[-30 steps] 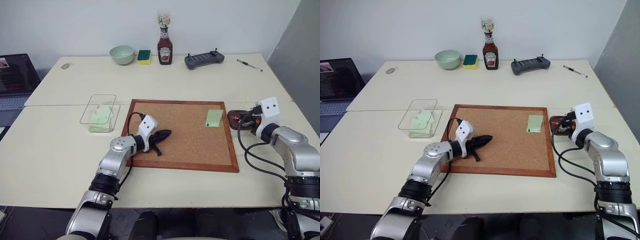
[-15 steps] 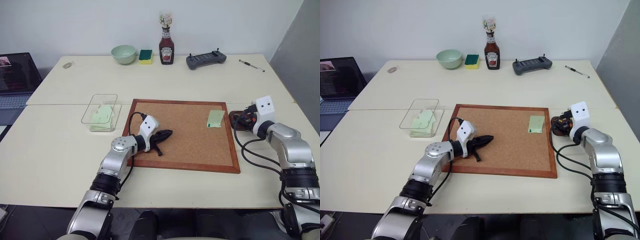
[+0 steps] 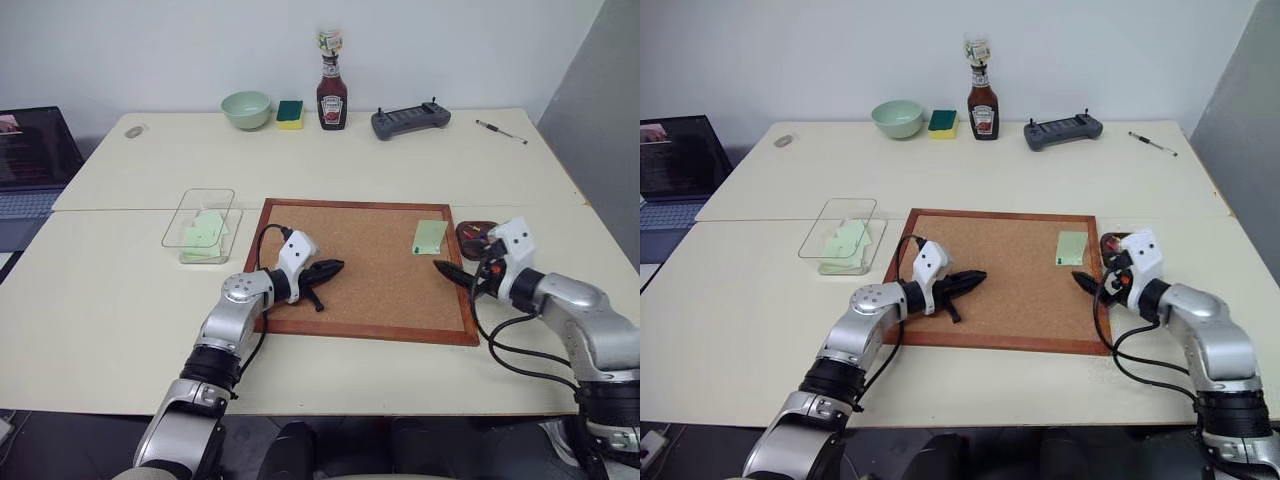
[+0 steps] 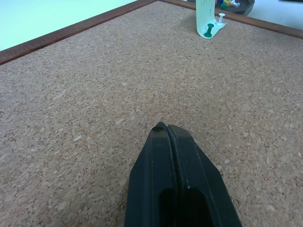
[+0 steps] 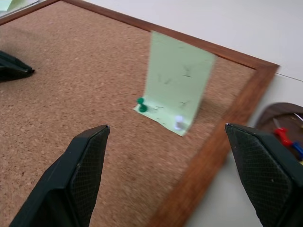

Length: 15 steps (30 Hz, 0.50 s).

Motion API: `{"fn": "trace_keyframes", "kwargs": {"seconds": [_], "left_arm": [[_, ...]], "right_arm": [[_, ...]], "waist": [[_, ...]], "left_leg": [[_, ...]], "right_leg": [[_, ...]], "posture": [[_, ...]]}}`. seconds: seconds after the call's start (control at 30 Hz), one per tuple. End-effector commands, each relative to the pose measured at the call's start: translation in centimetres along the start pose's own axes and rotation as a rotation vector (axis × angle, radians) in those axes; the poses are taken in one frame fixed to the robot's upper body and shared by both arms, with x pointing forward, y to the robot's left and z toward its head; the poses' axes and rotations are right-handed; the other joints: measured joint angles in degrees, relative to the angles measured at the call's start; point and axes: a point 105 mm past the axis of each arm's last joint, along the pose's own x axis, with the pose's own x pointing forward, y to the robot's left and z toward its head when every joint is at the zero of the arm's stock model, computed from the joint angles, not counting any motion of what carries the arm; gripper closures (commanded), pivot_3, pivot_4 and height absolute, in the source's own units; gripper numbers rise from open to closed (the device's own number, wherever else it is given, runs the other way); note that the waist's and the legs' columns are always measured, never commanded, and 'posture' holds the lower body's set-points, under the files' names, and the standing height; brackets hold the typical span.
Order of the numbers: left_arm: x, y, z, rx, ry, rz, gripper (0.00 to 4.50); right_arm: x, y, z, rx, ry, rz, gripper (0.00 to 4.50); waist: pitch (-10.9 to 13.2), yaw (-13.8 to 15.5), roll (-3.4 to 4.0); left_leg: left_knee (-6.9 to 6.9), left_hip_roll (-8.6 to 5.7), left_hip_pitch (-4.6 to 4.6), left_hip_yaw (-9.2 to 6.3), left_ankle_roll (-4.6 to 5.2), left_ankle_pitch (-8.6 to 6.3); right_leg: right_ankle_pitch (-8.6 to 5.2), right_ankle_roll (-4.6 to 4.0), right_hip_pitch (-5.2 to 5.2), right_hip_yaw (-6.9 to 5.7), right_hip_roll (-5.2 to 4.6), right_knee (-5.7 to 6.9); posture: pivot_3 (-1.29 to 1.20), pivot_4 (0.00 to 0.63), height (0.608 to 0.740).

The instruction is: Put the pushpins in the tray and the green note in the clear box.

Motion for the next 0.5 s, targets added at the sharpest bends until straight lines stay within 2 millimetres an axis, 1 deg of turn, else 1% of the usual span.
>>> {"fn": "trace_keyframes", "kwargs": {"seconds": [0.03,0.1,0.23,0.3,0.33,0.43,0.5], "left_arm": [[0.2,-1.2,-3.2,-0.06,0.1,-0.032,4.5],[0.2,-1.2,-3.2,-0.059,0.1,-0.033,4.5],[0.2,-1.3,-3.2,-0.061,0.099,-0.031,4.5],[0.1,-1.4,-3.2,-0.061,0.099,-0.03,4.5],[0.1,-1.4,-3.3,-0.062,0.099,-0.029,4.5],[0.0,-1.3,-3.3,-0.064,0.099,-0.024,4.5],[-0.1,-1.3,-3.3,-0.064,0.099,-0.022,4.5]], "right_arm": [[1.0,-0.3,1.1,-0.079,-0.035,-0.007,0.36],[1.4,-0.3,1.0,-0.098,-0.029,0.0,0.36],[2.3,-1.2,0.9,-0.101,-0.031,-0.025,0.36],[2.6,-1.4,0.9,-0.1,-0.031,-0.027,0.72],[2.7,-1.5,0.9,-0.099,-0.03,-0.029,0.82],[3.0,-1.8,0.8,-0.093,-0.029,-0.035,1.58],[3.1,-1.9,0.6,-0.089,-0.022,-0.039,1.99]], "waist": [[0.0,0.1,0.0],[0.0,0.1,0.0],[0.0,0.1,0.0],[0.0,0.1,0.0],[0.0,0.1,0.0],[0.0,0.1,0.0],[0.0,0.1,0.0]], "left_leg": [[0.0,-0.01,0.0,0.0,0.0,0.0],[0.0,-0.01,-0.01,-0.02,0.0,0.0],[0.0,0.0,0.0,-0.01,0.0,0.0],[0.0,-0.01,-0.01,-0.01,0.0,0.0],[0.0,0.0,-0.01,-0.02,0.0,0.0],[0.0,0.0,-0.01,-0.02,0.0,0.0],[0.0,0.0,-0.01,-0.02,0.0,0.0]], "right_leg": [[0.01,-0.02,-0.01,0.0,0.0,0.0],[0.05,-0.08,-0.01,-0.01,0.0,0.0],[0.05,-0.09,-0.01,-0.01,0.0,0.0],[0.05,-0.09,-0.01,0.0,-0.01,0.0],[0.05,-0.09,-0.01,-0.01,0.0,0.0],[0.05,-0.09,-0.02,-0.01,0.0,0.0],[0.05,-0.09,-0.01,-0.01,0.0,-0.01]], "posture": [[0.0,0.15,0.74],[0.0,0.15,0.74],[0.0,0.15,0.74],[0.0,0.15,0.74],[0.0,0.15,0.74],[0.0,0.15,0.74],[0.0,0.15,0.74]]}}
